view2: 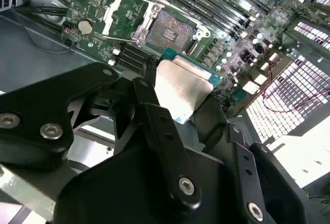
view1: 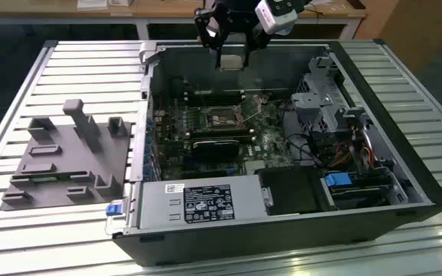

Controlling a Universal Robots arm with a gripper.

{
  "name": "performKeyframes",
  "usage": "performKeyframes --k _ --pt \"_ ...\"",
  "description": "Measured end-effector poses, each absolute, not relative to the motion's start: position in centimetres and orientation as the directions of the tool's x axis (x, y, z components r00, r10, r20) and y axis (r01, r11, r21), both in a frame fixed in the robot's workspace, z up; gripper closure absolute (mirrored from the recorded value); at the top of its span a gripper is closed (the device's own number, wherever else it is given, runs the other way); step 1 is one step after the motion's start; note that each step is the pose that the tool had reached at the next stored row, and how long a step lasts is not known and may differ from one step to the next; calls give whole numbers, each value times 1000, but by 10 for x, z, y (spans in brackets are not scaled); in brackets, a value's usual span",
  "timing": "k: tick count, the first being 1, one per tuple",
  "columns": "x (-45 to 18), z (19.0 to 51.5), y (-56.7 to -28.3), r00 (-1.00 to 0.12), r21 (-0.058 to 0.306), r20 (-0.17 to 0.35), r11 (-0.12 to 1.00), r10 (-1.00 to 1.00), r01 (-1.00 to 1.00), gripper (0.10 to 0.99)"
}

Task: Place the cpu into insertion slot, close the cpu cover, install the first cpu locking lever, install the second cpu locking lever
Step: 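Place the cpu into insertion slot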

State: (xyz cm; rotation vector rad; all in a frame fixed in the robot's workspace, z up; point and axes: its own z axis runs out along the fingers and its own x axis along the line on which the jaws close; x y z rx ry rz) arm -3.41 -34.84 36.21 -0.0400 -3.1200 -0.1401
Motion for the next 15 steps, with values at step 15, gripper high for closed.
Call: performKeyframes --k 15 --pt "-34 360 -348 -1000 89 16 996 25 26 549"
